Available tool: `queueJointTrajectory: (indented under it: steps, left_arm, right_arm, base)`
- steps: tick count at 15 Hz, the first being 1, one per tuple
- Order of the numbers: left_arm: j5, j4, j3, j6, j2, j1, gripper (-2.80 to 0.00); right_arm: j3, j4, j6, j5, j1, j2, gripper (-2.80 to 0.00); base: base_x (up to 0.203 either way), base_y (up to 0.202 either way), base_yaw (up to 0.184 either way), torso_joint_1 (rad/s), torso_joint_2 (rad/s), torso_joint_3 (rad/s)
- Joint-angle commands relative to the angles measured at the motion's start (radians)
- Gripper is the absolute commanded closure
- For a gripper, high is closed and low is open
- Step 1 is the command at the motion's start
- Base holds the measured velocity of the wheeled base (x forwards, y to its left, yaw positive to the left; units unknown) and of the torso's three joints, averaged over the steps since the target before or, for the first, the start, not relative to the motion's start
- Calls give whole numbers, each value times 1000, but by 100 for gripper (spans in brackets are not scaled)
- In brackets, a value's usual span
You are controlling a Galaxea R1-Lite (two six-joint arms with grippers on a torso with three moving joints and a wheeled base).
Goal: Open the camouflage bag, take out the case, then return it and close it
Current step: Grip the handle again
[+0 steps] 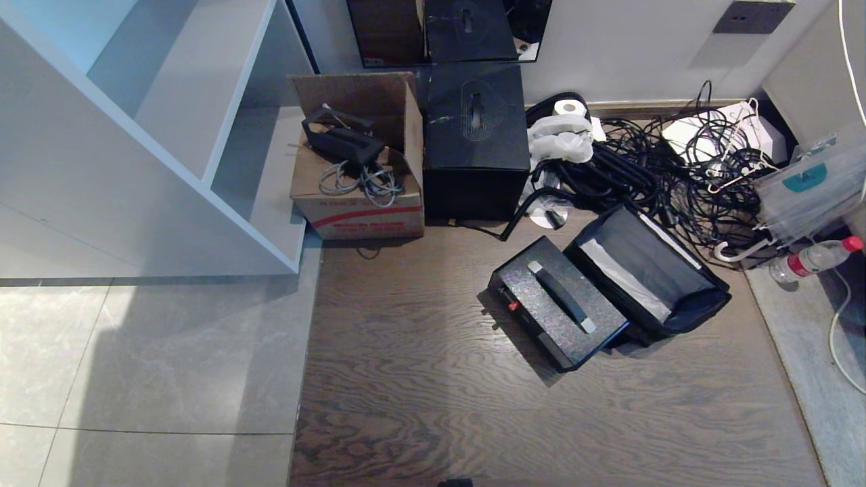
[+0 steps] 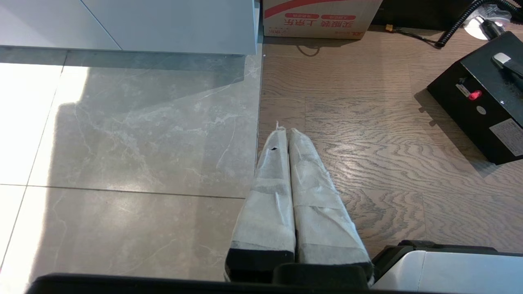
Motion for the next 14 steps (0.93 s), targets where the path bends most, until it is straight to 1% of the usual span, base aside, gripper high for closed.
queueJointTrajectory:
  steps: [1, 14]
  left_arm:
    - [0, 0, 0, -1, 0, 0, 0]
    - [0, 0, 0, -1, 0, 0, 0]
  right_arm:
    - [40, -1, -1, 0, 0, 4, 0]
    - [40, -1, -1, 0, -1, 4, 0]
  base:
    - [0, 0, 0, 0, 0, 0]
    - [0, 0, 0, 0, 0, 0]
